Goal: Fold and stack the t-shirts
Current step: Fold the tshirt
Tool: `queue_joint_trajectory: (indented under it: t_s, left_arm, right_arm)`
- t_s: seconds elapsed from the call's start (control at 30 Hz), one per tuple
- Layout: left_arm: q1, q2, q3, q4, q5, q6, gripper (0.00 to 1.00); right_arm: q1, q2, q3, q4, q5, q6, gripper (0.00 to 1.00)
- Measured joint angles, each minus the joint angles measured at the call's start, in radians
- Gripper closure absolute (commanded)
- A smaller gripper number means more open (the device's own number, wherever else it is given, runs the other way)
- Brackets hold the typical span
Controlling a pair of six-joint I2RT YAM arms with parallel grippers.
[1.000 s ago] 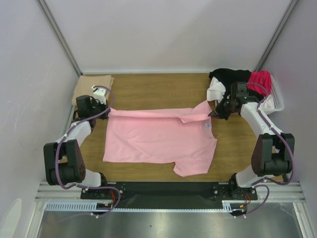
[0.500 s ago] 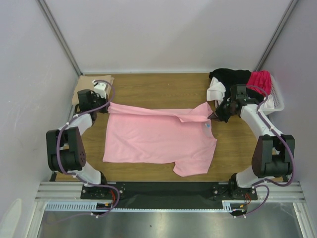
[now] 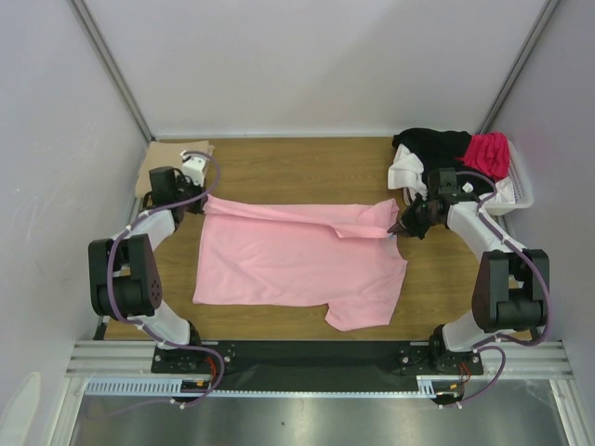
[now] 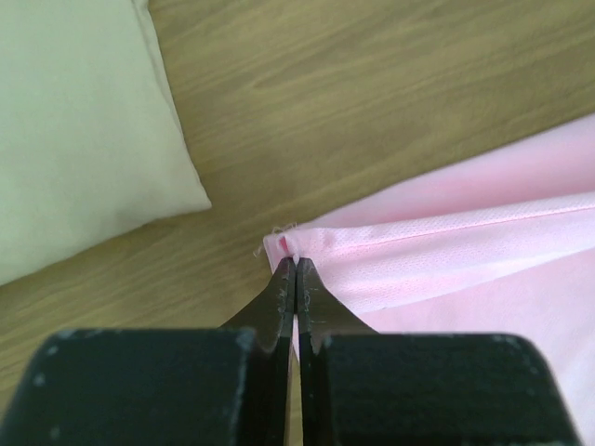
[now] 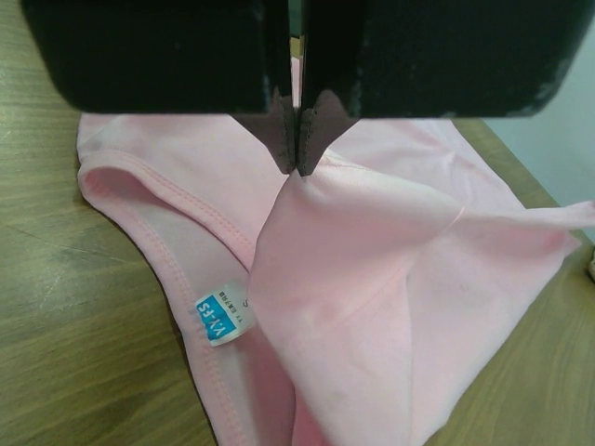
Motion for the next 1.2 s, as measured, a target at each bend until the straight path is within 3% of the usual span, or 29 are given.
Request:
queue_joint_trajectory:
  t_s: [0.67, 0.8, 0.83, 0.87, 0.9, 0.93, 0.97, 1.0, 1.07, 1.13, 1.17, 1.2]
  left_arm:
    - [-0.034, 0.000, 0.000, -0.135, -0.073, 0.136, 1.00]
    - [-0.034, 0.000, 0.000, -0.142, -0.086, 0.133, 0.86]
    - [-0.034, 0.000, 0.000, -0.143, -0.085, 0.131, 0.78]
    - [-0.034, 0.000, 0.000, -0.146, -0.084, 0.127, 0.69]
    - [-0.034, 0.000, 0.000, -0.150, -0.083, 0.127, 0.56]
    - [-0.034, 0.000, 0.003, -0.158, -0.083, 0.126, 0.54]
    - [-0.034, 0.000, 0.008, -0.171, -0.083, 0.118, 0.54]
    - [-0.034, -0.001, 0.015, -0.185, -0.083, 0.113, 0.53]
    - [-0.035, -0.005, 0.030, -0.210, -0.083, 0.109, 0.51]
    - [-0.035, -0.026, 0.037, -0.229, -0.084, 0.101, 0.46]
    - [-0.035, -0.044, 0.039, -0.236, -0.084, 0.098, 0.36]
    - [-0.035, -0.066, 0.041, -0.241, -0.085, 0.087, 0.31]
  right_arm:
    - [0.019, 0.035, -0.053, 0.013, 0.026, -0.014, 1.00]
    - [0.030, 0.045, -0.052, 0.010, 0.028, -0.029, 0.99]
    - [0.032, 0.047, -0.051, 0.006, 0.028, -0.031, 0.95]
    - [0.034, 0.048, -0.050, 0.002, 0.028, -0.033, 0.76]
    - [0.035, 0.048, -0.047, -0.005, 0.028, -0.038, 0.69]
    - [0.036, 0.049, -0.043, -0.012, 0.028, -0.044, 0.64]
    - [0.036, 0.049, -0.038, -0.019, 0.028, -0.050, 0.49]
    - [0.037, 0.049, -0.029, -0.032, 0.028, -0.056, 0.42]
    - [0.038, 0.049, -0.006, -0.055, 0.028, -0.070, 0.29]
    - [0.039, 0.049, 0.030, -0.079, 0.029, -0.083, 0.26]
    - [0.039, 0.049, 0.051, -0.089, 0.028, -0.089, 0.25]
    - [0.039, 0.049, 0.071, -0.092, 0.028, -0.093, 0.25]
